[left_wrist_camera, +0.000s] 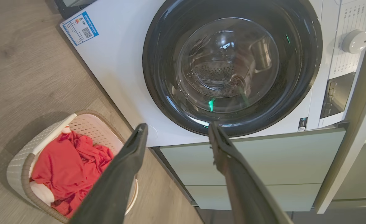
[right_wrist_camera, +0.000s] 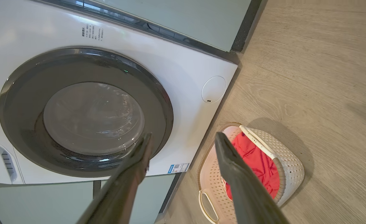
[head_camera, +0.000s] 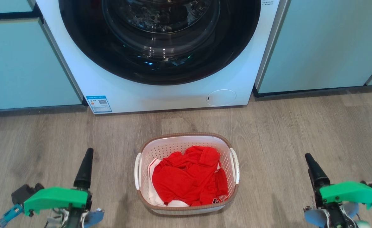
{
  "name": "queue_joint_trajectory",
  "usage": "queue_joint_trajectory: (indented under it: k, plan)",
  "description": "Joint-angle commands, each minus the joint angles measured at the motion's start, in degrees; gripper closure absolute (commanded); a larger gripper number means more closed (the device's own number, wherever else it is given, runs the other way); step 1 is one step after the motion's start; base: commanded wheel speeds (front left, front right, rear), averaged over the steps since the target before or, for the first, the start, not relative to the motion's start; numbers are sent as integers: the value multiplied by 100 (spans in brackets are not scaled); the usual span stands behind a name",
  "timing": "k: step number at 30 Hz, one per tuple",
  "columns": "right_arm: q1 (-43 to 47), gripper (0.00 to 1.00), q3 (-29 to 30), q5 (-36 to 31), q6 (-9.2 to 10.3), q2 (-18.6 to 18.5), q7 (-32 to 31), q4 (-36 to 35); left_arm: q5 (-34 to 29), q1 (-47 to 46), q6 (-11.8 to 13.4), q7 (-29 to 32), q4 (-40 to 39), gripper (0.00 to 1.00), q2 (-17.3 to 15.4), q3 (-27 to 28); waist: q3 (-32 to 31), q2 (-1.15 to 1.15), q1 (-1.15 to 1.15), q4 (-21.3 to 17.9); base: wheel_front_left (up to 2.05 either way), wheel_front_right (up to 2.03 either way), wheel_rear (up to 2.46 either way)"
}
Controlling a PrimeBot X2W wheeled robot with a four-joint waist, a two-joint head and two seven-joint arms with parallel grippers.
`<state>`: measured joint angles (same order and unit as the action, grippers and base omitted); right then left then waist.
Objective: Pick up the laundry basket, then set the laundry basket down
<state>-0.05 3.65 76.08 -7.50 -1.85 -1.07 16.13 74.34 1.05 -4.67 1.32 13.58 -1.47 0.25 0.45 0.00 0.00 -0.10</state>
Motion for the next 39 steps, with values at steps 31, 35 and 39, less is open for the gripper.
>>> queue_joint_trajectory:
  k: [31, 35, 39]
  plan:
    - [-235, 0, -620, -2612, 0, -61, 551, -599, -2755, -33, 341, -576, -559, 0, -94, -331, -69, 0, 0, -4, 0, 0, 0]
    - [-234, 0, -687, -2912, 1, -64, 618, -625, -3040, 7, 374, -644, -575, 0, -99, -384, -72, 0, 0, -11, 0, 0, 0]
    - [-231, 0, -750, -3192, 1, -66, 685, -650, -3321, 52, 401, -710, -582, 0, -103, -432, -72, 0, 0, -20, 0, 0, 0]
